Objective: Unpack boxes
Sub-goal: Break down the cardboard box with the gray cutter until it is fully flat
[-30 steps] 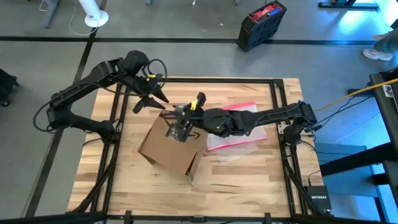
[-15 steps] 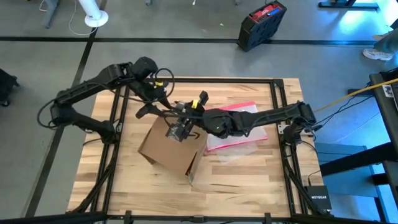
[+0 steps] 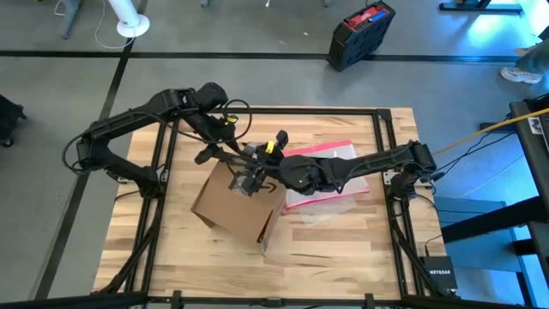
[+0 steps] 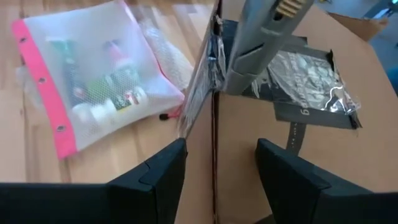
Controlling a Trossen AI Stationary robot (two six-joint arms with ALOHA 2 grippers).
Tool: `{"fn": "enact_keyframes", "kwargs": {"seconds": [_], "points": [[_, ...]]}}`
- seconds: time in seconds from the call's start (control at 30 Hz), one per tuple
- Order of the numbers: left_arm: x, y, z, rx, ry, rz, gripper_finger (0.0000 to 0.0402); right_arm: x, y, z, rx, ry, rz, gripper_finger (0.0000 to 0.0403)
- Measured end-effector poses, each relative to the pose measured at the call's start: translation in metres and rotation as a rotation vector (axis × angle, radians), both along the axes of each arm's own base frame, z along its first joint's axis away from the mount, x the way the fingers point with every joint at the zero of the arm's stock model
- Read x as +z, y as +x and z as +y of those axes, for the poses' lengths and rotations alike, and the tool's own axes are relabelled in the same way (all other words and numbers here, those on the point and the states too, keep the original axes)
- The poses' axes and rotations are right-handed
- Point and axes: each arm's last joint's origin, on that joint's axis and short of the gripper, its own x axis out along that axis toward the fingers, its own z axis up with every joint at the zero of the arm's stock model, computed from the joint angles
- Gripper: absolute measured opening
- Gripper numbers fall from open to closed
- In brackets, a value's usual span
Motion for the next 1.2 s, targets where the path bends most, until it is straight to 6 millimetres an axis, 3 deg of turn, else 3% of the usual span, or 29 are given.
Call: {"fn": "enact_keyframes", "kwargs": {"seconds": [0.93,1.2], "points": [[-0.007,0.003,0.0,0.0,-0.002,0.055,0.0186,-0.001,-0.001,0.008,0.036,0.004,0.004,0.0071],[-0.008,0.003,0.0,0.005,-0.003,0.061,0.0186,-0.011,0.006,0.009,0.029,-0.004,0.034,0.0071]]}}
